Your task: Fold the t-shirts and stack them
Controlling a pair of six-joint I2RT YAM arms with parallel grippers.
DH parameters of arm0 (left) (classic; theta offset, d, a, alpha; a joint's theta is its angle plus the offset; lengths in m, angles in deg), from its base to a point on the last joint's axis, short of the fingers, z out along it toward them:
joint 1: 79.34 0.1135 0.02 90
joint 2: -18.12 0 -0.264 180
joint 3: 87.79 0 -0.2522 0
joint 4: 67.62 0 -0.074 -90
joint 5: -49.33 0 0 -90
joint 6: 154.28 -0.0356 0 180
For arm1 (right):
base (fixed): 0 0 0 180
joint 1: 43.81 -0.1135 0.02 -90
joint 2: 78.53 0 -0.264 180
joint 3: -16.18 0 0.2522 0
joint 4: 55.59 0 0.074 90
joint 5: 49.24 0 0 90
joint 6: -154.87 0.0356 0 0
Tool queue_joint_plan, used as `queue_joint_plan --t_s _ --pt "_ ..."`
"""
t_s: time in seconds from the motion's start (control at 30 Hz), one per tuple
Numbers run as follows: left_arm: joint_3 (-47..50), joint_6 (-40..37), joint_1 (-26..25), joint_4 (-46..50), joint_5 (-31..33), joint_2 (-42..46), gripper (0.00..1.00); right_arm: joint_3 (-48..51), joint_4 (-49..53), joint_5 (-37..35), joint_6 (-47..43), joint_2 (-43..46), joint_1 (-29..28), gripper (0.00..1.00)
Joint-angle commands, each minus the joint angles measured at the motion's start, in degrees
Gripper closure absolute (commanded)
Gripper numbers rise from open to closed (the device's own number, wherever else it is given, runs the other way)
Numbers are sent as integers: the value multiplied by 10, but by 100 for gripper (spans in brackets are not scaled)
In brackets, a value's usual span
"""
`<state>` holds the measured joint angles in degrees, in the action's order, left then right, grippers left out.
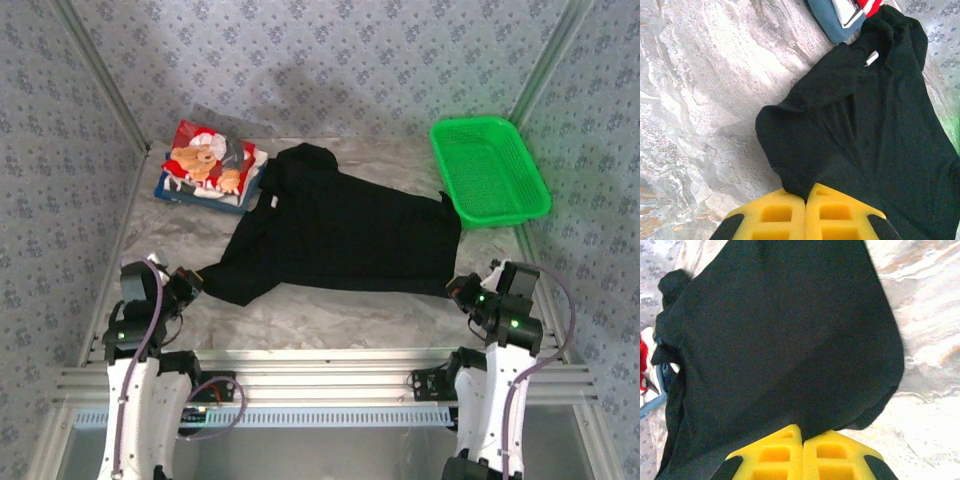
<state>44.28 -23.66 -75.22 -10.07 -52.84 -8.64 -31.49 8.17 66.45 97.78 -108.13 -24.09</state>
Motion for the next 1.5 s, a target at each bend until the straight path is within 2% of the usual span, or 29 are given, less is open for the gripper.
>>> queue_joint_plan --t_s 0.0,0.07,0.17,0.27,0.33,0.43,0.5,0.63,0.7,0.83,0.97,1.03,1.13,1.3,1.47 --pt "5 10 3 14 24 -7 100 -12 29 -40 24 4 -3 100" --pt "9 26 1 22 38 16 100 -15 42 -49 13 10 -3 100" --pt "22 53 1 24 37 37 100 0 27 -46 47 27 -3 100" --pt "41 72 -5 11 -6 38 100 -7 33 -61 42 29 2 100" --pt "55 89 -11 16 -23 49 100 -20 35 -98 54 34 9 100" --pt "63 109 -37 24 -21 72 100 -40 33 -149 66 39 26 100" --pt "70 121 -66 30 -2 81 100 -47 26 -158 73 35 34 100" --pt "103 144 -137 22 47 97 100 -11 -1 -133 87 31 37 100" --pt "125 137 -155 -11 33 90 100 3 -3 -130 85 31 37 100" --pt "135 100 -185 -85 -7 34 100 15 -4 -137 79 36 38 100" --pt "97 46 -244 -100 20 -53 100 19 -11 -134 79 36 37 100" --pt "74 24 -287 -131 44 -84 100 19 -13 -134 75 37 37 100" --pt "31 -5 -325 -170 58 -148 100 18 -11 -135 68 39 37 100" --pt "-60 -67 -349 -219 12 -321 100 20 -25 -132 66 39 37 100" --pt "-149 -125 -365 -210 50 -464 100 29 -38 -123 66 38 38 100"
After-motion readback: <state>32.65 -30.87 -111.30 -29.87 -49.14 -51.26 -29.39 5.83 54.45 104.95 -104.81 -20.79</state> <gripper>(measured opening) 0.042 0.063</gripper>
